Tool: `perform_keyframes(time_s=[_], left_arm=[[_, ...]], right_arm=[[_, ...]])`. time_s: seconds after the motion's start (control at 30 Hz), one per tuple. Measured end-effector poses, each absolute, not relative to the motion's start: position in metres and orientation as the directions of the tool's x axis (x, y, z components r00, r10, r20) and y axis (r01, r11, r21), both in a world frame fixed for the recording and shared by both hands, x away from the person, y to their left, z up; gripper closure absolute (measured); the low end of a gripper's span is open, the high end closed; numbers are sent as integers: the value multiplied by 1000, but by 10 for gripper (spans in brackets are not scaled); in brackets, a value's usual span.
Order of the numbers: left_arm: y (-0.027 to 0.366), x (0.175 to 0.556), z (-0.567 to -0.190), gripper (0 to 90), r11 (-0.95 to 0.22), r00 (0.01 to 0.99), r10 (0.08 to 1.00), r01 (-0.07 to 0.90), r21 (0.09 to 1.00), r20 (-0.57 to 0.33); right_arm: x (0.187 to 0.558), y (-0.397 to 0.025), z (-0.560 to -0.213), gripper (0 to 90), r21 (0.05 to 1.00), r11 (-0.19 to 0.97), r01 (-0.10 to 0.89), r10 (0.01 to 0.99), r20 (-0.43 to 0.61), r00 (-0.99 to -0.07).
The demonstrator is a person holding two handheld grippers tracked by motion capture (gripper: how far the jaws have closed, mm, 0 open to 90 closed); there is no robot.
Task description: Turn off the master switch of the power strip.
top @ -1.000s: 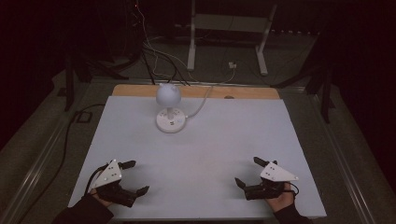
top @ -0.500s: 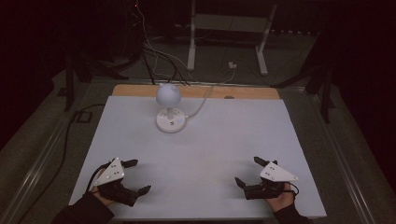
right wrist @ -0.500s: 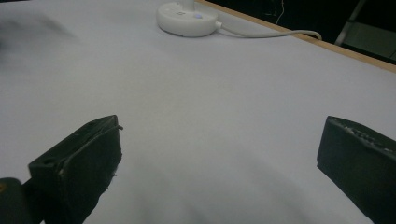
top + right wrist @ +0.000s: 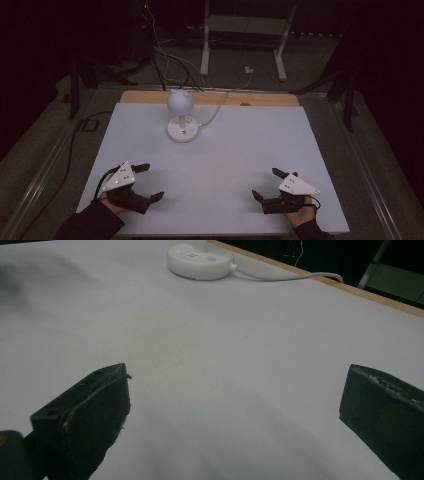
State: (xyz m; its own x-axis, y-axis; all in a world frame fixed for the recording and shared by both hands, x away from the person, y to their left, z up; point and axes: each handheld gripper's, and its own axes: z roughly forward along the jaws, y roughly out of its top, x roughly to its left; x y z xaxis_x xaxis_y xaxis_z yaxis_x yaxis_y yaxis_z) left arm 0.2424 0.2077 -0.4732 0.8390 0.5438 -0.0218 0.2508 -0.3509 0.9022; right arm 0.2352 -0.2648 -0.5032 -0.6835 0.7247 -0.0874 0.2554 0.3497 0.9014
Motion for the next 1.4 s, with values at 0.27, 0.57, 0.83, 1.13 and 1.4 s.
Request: perform_keyframes(time_s=[0.27,0.57,0.83,1.13,1.4], left_arm=[[198,250,-466,4,-353,845,535,248,902,-23],[188,260,-456,5,-346,844,535,249,905,-27],[179,272,-448,4,-332,830,557,252,909,-27],[169,288,-438,4,-314,807,590,264,912,-30],[156,300,-434,4,-317,787,617,269,910,-18]], right_arm=[[234,-266,-502,0,904,347,251,726,-89,-681],[234,-266,-501,0,907,341,247,725,-87,-683],[234,-266,-501,0,910,335,246,727,-83,-681],[234,-266,-501,0,910,332,247,726,-79,-683],[234,-266,-501,0,911,330,246,725,-78,-685]])
